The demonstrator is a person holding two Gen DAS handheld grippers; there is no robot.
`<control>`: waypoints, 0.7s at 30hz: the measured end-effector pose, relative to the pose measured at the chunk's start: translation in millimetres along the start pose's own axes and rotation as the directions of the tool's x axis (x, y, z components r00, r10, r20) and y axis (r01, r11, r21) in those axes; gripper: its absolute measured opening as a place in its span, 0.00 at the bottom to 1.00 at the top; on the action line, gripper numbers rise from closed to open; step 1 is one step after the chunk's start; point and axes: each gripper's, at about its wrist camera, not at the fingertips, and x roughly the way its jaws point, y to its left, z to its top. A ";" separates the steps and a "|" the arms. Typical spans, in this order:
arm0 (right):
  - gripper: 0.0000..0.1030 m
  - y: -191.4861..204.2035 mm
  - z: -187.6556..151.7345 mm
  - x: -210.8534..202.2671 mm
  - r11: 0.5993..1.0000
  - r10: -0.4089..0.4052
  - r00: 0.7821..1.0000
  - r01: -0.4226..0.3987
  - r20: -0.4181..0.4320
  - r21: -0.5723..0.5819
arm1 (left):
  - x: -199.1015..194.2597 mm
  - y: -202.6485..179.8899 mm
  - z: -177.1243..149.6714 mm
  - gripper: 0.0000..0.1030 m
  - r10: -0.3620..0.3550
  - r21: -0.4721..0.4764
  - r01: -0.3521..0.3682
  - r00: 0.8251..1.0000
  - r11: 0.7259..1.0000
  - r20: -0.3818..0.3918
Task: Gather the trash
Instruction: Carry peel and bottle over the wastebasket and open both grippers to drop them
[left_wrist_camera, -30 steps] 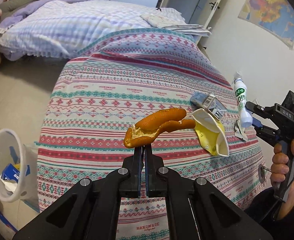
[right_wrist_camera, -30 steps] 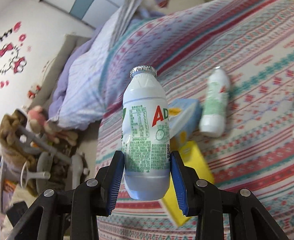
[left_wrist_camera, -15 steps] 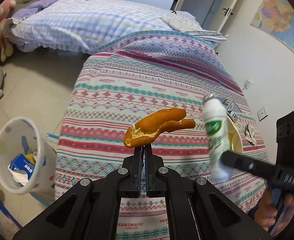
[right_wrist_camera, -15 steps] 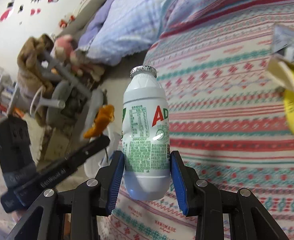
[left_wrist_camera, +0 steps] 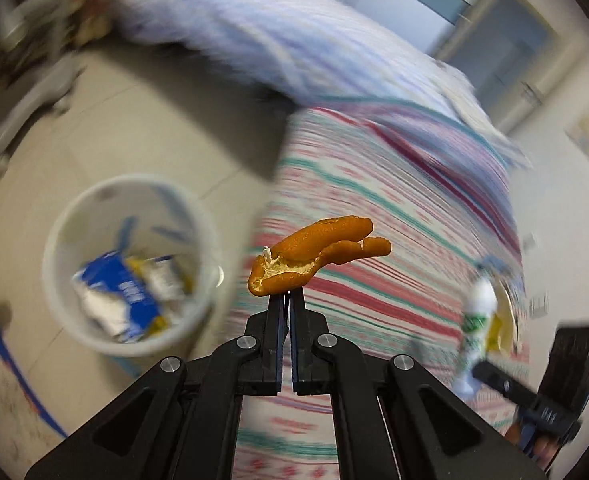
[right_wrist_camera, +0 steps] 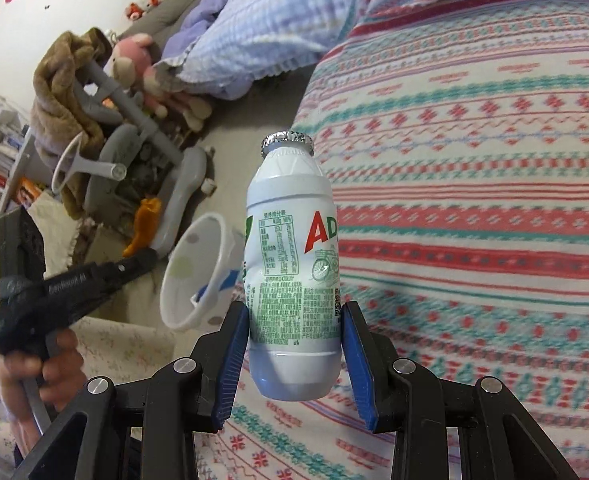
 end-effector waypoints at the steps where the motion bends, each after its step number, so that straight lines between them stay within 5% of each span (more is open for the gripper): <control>1: 0.40 2.8 -0.5 4.6 1.000 0.001 1.000 -0.001 -0.006 -0.006 | -2.1 19.0 3.8 0.02 0.019 -0.042 -0.019 1.000 0.999 0.000; 7: 0.40 20.9 -3.8 34.0 0.999 0.025 0.999 -0.026 -0.042 -0.022 | 4.1 93.6 9.0 0.02 0.084 -0.197 -0.087 0.996 0.976 -0.027; 17: 0.40 46.3 -22.4 86.6 0.997 0.066 0.990 -0.069 -0.121 -0.021 | 43.1 105.1 22.9 0.03 0.026 -0.241 -0.039 0.998 0.970 -0.058; 21: 0.40 54.8 -26.3 95.7 0.996 0.084 0.989 -0.086 -0.121 -0.011 | 47.8 116.8 30.8 0.23 0.013 -0.314 -0.028 0.999 0.949 -0.048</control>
